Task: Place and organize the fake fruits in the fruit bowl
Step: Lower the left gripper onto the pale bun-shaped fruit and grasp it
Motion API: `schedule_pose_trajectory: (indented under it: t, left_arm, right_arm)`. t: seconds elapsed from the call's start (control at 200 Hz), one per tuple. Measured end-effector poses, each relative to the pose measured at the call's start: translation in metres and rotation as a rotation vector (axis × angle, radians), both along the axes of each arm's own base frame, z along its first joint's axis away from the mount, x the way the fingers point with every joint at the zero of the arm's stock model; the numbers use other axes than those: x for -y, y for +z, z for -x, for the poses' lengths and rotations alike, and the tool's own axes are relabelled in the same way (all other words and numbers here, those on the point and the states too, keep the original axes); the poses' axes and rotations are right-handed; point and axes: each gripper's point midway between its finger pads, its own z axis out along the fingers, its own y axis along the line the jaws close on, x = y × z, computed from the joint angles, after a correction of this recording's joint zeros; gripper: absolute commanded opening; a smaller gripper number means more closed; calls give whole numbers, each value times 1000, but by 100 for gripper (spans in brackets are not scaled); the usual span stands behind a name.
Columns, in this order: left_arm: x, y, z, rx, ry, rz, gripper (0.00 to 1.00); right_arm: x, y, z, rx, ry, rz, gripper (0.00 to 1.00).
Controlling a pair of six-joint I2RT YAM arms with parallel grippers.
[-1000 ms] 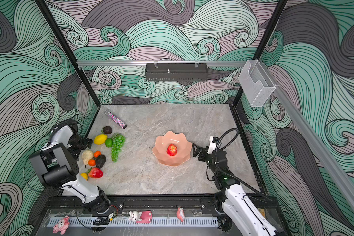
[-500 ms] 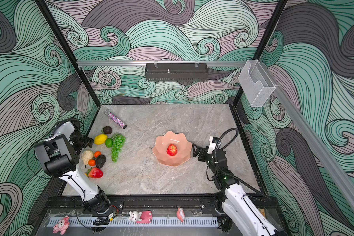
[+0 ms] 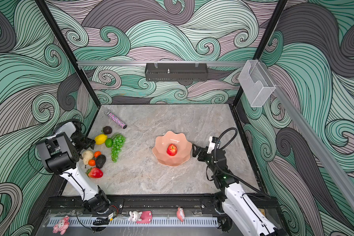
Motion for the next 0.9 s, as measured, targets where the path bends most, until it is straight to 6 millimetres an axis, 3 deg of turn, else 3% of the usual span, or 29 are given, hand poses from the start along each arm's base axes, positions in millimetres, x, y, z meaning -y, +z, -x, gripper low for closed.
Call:
schedule_pose_trajectory:
  t: [0.14, 0.415, 0.901]
  left_arm:
    - [6, -3, 1, -2, -6, 17, 85]
    - [15, -12, 2, 0, -9, 53, 67]
    - [31, 0, -11, 79, -54, 36, 61]
  right_arm:
    - [0, 0, 0, 1, 0, 0, 100]
    - [0, 5, 1, 18, 0, -6, 100]
    - [0, 8, 1, 27, 0, -8, 100]
